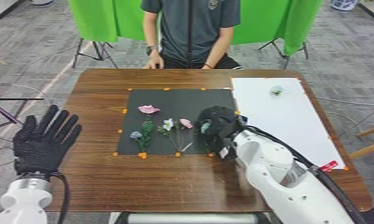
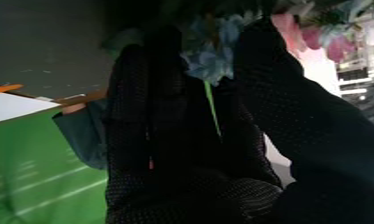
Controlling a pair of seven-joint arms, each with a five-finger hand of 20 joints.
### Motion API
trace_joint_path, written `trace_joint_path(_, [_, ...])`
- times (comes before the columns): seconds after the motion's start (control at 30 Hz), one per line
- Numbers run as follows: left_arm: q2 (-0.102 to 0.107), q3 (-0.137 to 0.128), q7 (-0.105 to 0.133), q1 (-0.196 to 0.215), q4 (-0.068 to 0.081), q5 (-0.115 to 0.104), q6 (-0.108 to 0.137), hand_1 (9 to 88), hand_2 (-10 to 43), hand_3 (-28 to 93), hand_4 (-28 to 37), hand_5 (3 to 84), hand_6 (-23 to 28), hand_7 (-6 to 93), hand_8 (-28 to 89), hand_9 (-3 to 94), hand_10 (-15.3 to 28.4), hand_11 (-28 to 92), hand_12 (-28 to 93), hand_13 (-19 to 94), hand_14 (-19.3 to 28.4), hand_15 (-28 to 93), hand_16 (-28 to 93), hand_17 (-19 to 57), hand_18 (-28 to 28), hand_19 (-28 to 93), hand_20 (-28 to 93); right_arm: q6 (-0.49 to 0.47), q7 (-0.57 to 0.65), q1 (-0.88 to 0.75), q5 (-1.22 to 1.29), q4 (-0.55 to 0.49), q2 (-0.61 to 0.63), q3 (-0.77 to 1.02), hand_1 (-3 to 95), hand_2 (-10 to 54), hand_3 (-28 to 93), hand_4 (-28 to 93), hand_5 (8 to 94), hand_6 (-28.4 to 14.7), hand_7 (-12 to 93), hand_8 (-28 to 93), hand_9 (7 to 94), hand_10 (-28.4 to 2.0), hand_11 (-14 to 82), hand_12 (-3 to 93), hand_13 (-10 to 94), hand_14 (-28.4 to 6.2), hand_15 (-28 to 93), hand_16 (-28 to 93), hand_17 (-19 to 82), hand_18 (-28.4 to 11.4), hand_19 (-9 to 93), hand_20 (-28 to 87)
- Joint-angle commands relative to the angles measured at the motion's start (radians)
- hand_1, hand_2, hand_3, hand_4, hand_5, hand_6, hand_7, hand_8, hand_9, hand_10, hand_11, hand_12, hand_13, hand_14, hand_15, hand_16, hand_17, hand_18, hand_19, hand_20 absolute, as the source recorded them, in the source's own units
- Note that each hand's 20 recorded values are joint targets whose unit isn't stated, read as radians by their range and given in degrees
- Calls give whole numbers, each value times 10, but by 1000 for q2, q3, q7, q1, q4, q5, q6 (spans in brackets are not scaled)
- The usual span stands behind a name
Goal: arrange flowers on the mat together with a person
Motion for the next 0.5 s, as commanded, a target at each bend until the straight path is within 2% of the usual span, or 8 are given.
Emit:
trace_joint_path(0.03, [-1, -6, -26, 3, 6, -3, 0, 279, 148, 719, -283, 443, 59, 143, -116, 413, 138, 191, 69, 304, 149, 271, -52, -38, 125, 262, 108, -22, 46, -17, 17, -65, 8, 19, 519, -95, 765, -283, 493, -20, 181, -138, 471, -122, 96, 143, 529, -88, 430, 239, 332, -159, 729, 312])
trace_joint_path(0.13, [-5, -15, -38, 12, 6, 8, -21, 280, 146, 719, -283, 442, 59, 143, -116, 411, 139, 192, 70, 301, 148, 268, -53, -36, 124, 259, 106, -24, 51, -38, 30, -90, 6, 42, 497, -95, 767, -283, 483, -21, 173, -135, 450, -130, 80, 132, 514, -94, 394, 199, 331, -160, 724, 303])
trace_joint_path(0.17, [-7, -17, -40, 14, 6, 10, -21, 280, 145, 719, -283, 440, 59, 142, -116, 409, 138, 191, 70, 300, 148, 265, -53, -35, 124, 257, 105, -24, 51, -46, 35, -97, 2, 52, 487, -95, 768, -283, 482, -21, 172, -135, 444, -131, 77, 129, 510, -95, 380, 188, 329, -161, 721, 298])
trace_joint_path(0.27, [-14, -20, -27, 28, 1, 7, -19, 280, 141, 717, -283, 434, 58, 139, -115, 403, 138, 188, 70, 296, 147, 259, -52, -32, 121, 246, 100, -19, 57, -58, 40, -125, 0, 69, 471, -95, 765, -283, 476, -25, 166, -135, 431, -134, 72, 124, 497, -100, 358, 171, 324, -161, 714, 287])
trace_joint_path(0.4, [-13, -13, -22, 19, 3, 10, -27, 279, 138, 715, -283, 433, 58, 137, -114, 401, 137, 187, 71, 294, 147, 253, -49, -32, 121, 243, 101, 71, 126, -84, 73, -171, 20, 88, 433, -95, 767, -283, 476, -30, 161, -131, 424, -141, 72, 123, 488, -110, 351, 160, 316, -168, 704, 268])
trace_joint_path(0.5, [-18, -11, -21, 19, 2, 18, -35, 279, 137, 715, -283, 433, 58, 137, -113, 400, 137, 185, 71, 294, 147, 251, -47, -32, 121, 243, 102, 141, 130, -135, 140, -203, 33, 142, 388, -86, 775, -273, 486, -38, 153, -125, 426, -148, 75, 120, 485, -120, 352, 146, 309, -170, 684, 226])
